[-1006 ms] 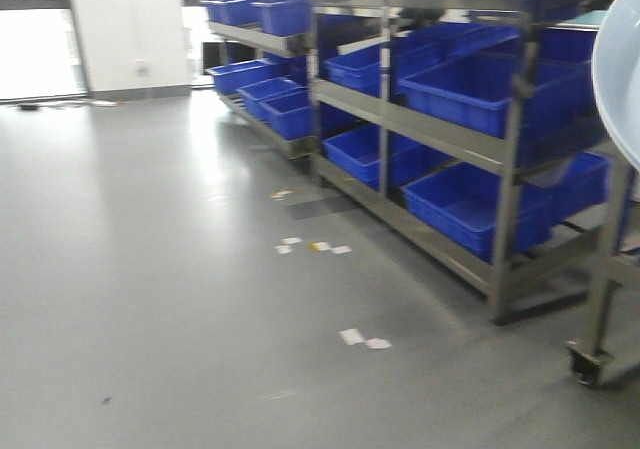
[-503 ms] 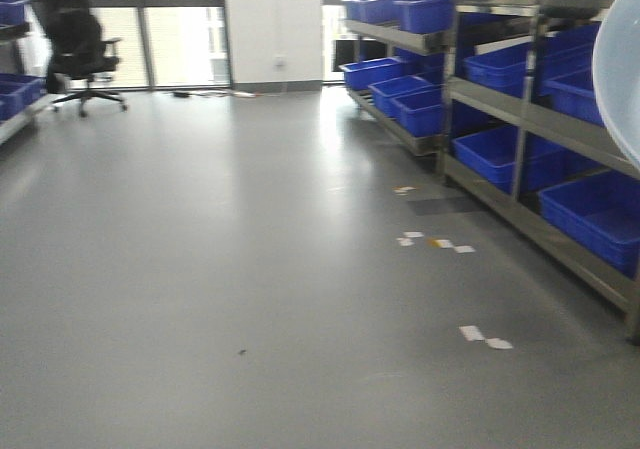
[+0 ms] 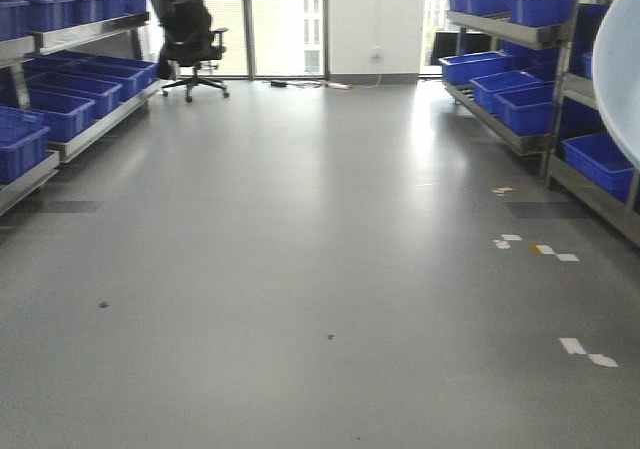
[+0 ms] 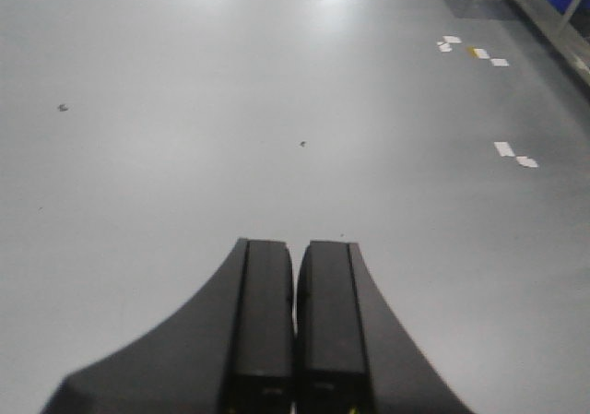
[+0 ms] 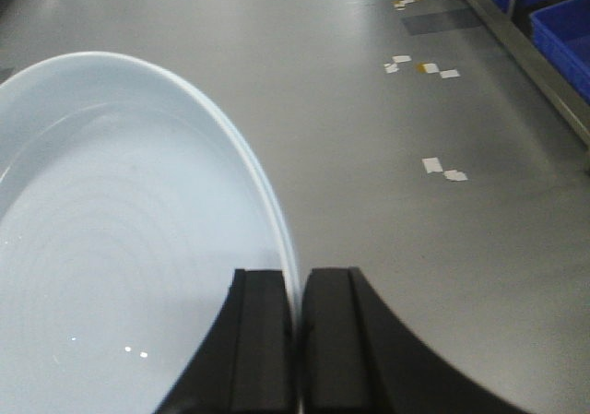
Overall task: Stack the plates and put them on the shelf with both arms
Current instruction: 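Drive the base away from the table holding the plate stack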
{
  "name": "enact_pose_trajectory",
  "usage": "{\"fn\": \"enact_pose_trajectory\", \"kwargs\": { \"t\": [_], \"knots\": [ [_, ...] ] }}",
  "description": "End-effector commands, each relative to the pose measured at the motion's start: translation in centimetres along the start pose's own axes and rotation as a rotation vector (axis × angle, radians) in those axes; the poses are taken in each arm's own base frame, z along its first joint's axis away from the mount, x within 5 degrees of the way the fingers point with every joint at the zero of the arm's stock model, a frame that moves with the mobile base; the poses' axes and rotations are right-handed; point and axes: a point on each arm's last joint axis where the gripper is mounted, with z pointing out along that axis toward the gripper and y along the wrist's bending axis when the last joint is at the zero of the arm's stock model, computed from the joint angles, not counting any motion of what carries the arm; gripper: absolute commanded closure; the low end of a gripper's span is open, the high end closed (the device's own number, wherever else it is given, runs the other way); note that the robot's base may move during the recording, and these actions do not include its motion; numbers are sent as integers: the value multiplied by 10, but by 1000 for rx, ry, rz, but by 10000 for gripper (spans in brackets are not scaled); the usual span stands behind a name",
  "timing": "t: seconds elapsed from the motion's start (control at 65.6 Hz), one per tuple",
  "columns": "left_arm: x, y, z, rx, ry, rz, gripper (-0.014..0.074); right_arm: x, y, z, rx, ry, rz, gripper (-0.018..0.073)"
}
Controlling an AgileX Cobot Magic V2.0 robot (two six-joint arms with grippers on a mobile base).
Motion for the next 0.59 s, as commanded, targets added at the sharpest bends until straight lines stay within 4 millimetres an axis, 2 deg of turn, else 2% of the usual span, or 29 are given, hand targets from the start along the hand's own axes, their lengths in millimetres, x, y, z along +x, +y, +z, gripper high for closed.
{"fn": "enact_pose_trajectory", "kwargs": {
  "t": [0.0, 0.579],
  "knots": [
    [-17, -1, -3, 10, -113, -13, 510, -16, 3, -4, -20, -117, -4, 512],
    [-16, -1, 0, 8, -97, -13, 510, -16, 3, -4, -20, -117, -4, 512]
  ]
}}
